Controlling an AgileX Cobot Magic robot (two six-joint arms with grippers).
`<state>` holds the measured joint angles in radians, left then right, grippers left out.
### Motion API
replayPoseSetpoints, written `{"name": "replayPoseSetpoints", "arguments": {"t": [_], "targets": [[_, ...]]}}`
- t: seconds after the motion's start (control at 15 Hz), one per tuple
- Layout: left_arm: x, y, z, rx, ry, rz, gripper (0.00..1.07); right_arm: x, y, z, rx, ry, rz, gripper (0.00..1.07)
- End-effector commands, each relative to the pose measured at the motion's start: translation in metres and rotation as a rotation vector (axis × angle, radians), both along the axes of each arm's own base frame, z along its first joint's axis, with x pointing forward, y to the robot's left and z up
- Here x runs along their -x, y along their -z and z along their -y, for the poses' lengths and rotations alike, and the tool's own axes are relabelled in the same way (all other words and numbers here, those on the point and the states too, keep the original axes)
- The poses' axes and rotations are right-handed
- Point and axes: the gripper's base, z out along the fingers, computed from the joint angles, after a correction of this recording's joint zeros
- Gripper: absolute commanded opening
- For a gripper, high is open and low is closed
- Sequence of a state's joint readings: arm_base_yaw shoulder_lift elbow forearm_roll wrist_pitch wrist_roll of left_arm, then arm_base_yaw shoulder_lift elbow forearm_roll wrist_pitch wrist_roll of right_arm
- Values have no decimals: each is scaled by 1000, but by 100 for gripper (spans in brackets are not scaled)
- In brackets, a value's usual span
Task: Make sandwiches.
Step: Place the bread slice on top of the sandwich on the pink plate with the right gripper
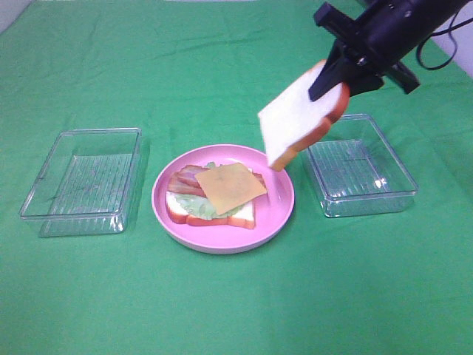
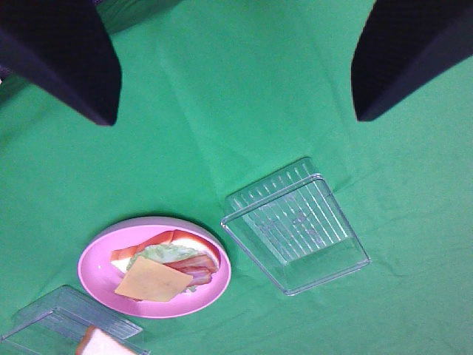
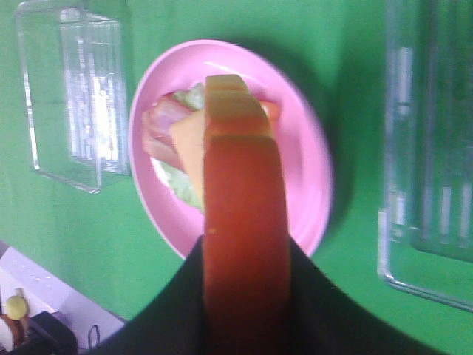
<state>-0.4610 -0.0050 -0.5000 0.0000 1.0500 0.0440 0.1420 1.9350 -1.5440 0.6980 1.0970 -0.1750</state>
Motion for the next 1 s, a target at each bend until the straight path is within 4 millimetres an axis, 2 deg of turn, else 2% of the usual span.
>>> {"name": "replayPoseSetpoints", "arguments": {"t": [0.07, 0.13, 0.2, 0.27, 0.33, 0.67, 0.73, 1.0], "targets": [[3, 0, -1, 20, 5, 18, 81, 9, 24, -40, -144, 30, 39, 0], [3, 0, -1, 20, 5, 18, 81, 12, 36, -50, -192, 62, 23, 0], [3, 0, -1, 20, 5, 18, 81, 12, 36, -50, -192, 62, 23, 0], [3, 0, -1, 20, 5, 18, 81, 10, 59, -56, -276, 95, -33, 0], [3, 0, -1, 20, 5, 18, 81, 10, 59, -56, -276, 95, -33, 0], [3, 0, -1, 20, 5, 18, 81, 4, 103, -64, -377, 103, -153, 0], [3, 0, -1, 20, 5, 18, 81, 4, 103, -64, -377, 103, -153, 0], [3, 0, -1, 20, 5, 18, 81, 3, 124, -65, -384, 124, -208, 0]]}}
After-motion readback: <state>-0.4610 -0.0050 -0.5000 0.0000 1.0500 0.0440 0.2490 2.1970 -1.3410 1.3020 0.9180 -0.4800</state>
